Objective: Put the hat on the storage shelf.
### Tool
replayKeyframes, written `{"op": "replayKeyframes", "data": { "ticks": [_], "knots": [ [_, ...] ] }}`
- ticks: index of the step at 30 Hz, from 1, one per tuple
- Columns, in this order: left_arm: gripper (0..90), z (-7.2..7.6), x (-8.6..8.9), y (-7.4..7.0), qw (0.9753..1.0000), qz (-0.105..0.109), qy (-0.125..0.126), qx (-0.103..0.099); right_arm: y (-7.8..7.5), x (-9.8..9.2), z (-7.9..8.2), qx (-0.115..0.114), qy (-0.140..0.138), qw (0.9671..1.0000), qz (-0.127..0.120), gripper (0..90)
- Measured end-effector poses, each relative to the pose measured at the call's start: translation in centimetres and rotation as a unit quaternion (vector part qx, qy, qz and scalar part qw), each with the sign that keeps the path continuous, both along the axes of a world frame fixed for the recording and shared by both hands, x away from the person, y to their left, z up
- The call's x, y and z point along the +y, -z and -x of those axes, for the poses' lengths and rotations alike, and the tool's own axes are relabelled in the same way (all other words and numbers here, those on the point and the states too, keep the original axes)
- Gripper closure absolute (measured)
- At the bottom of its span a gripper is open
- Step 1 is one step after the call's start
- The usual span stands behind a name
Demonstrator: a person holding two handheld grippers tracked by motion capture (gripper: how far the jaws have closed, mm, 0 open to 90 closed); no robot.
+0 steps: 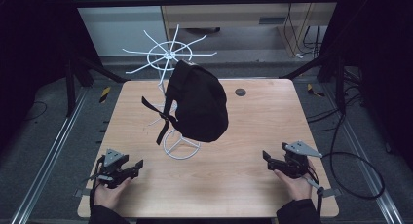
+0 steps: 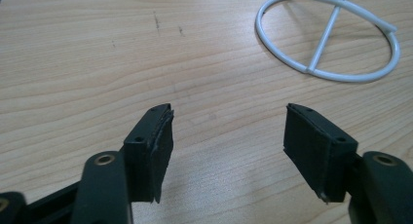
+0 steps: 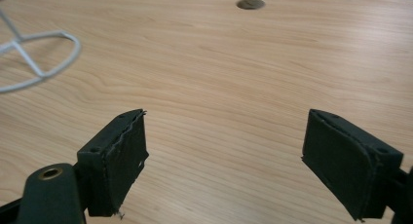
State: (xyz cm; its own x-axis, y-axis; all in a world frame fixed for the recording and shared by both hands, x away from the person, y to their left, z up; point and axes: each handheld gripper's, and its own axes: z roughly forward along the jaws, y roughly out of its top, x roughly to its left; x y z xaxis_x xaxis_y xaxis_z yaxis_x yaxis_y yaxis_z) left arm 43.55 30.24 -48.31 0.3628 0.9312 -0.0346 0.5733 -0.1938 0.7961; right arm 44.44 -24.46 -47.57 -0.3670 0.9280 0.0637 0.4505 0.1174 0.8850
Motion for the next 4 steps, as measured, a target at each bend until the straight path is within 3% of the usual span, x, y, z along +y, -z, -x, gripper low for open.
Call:
{"op": "replayKeyframes", "data": {
  "ticks": [4],
  "knots": [
    [31.9,-0.33,0.25,0.27,1.0,-0.003,-0.004,0.005,0.65,-0.87,-0.23,0.008,0.017,0.9997,0.013,15.9]
  ]
}}
